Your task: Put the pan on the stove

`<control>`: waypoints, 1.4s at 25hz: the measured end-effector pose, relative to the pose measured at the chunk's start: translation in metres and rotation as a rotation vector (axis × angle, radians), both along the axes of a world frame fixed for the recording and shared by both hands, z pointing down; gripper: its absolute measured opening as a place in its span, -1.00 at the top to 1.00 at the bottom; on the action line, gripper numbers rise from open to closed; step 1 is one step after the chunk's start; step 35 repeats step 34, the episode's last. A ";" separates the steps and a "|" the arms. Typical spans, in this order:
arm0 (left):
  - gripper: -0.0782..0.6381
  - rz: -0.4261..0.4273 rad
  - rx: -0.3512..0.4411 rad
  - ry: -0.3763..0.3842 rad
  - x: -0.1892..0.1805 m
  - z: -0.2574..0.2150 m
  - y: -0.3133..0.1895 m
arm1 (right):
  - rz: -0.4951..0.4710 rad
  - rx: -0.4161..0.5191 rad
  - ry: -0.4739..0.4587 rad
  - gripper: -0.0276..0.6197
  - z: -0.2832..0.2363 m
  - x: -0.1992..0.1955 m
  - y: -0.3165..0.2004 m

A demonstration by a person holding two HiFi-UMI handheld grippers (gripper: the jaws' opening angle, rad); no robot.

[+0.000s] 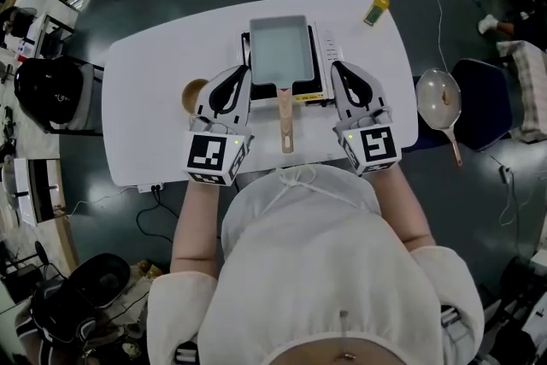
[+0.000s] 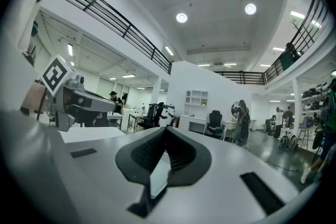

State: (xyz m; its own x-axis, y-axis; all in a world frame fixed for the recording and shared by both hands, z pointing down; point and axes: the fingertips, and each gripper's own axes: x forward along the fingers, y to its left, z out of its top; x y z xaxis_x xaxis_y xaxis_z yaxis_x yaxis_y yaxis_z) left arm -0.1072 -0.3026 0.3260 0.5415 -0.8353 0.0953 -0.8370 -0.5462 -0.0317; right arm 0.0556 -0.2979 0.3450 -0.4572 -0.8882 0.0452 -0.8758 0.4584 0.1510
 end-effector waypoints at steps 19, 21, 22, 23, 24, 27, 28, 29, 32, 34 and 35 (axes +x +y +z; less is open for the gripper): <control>0.72 -0.038 -0.004 -0.019 0.006 0.005 -0.006 | -0.030 -0.018 0.008 0.91 0.004 0.006 -0.008; 0.72 -0.043 -0.006 -0.014 0.005 0.003 -0.007 | -0.029 -0.011 0.008 0.91 0.003 0.007 -0.009; 0.72 -0.044 -0.006 -0.011 0.005 0.002 -0.008 | -0.027 -0.009 0.008 0.91 0.003 0.007 -0.010; 0.71 -0.043 -0.007 -0.009 0.004 0.002 -0.008 | -0.025 -0.011 0.007 0.91 0.003 0.008 -0.011; 0.72 -0.041 -0.009 -0.009 0.004 0.001 -0.008 | -0.022 -0.015 0.006 0.91 0.004 0.008 -0.012; 0.71 -0.032 -0.016 -0.017 0.006 0.005 -0.006 | -0.022 -0.027 0.003 0.91 0.009 0.009 -0.013; 0.72 -0.029 -0.018 -0.019 0.006 0.006 -0.006 | -0.023 -0.031 0.004 0.91 0.010 0.010 -0.013; 0.71 -0.029 -0.021 -0.019 0.007 0.007 -0.006 | -0.024 -0.034 0.005 0.91 0.011 0.010 -0.013; 0.71 -0.034 -0.031 -0.013 0.006 0.009 -0.006 | -0.024 -0.037 0.007 0.91 0.012 0.011 -0.013; 0.71 -0.037 -0.034 -0.011 0.005 0.010 -0.006 | -0.015 -0.038 0.007 0.91 0.012 0.012 -0.014; 0.71 -0.037 -0.034 -0.011 0.005 0.010 -0.006 | -0.015 -0.038 0.007 0.91 0.012 0.012 -0.014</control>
